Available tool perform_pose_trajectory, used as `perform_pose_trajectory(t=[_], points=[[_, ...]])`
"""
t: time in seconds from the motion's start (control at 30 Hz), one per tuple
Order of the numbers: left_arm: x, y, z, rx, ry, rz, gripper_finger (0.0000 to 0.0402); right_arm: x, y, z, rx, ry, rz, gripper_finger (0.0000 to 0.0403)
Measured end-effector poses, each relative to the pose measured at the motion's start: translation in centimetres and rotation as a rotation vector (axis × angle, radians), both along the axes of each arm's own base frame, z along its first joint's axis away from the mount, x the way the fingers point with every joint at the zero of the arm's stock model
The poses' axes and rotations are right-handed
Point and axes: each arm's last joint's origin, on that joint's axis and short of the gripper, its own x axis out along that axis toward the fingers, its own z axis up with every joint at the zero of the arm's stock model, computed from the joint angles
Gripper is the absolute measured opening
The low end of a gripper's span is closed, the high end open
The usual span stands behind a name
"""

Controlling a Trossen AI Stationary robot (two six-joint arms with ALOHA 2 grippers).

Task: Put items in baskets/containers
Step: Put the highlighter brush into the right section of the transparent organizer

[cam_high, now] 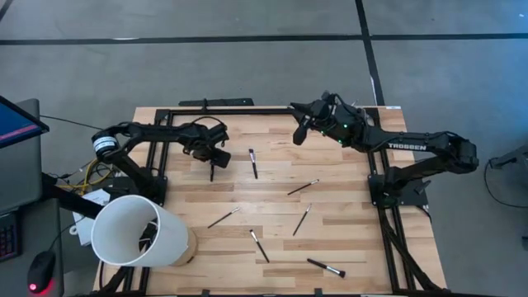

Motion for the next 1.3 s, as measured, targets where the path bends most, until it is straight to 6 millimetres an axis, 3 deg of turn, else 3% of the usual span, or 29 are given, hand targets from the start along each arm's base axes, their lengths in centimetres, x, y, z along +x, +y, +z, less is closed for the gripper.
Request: perform_pose_trajectory(t=[0.4, 0.67, 0.83, 1.07, 1.3], points=[[0.4, 0.2, -2.0, -0.018, 0.094, -0.05, 0.007, 0.4, 1.6, -0.4, 0.011, 0.039, 0.054, 0.0065], [-0.2, 0.1, 0.5, 0.075, 0.017, -0.139, 0.0056, 0.3, 1.5, -1.3, 0.053, 0.117, 0.045, 0.0065], [0.3, -0.2, 3.8, 0.208, -0.166, -0.247, 0.0054, -0.1, 0.6, -3.0, 0.113, 0.14, 0.07, 0.0065], [2.8, -1.8, 9.0, 0.467, -0.786, -0.5, 0.0053, -0.8, 0.1, -5.1, 0.168, 0.023, 0.339, 0.0065], [3.0, -3.5, 9.7, 0.59, -1.13, -0.802, 0.0052, -0.3, 1.6, -5.5, 0.181, 0.039, 0.533, 0.0075]])
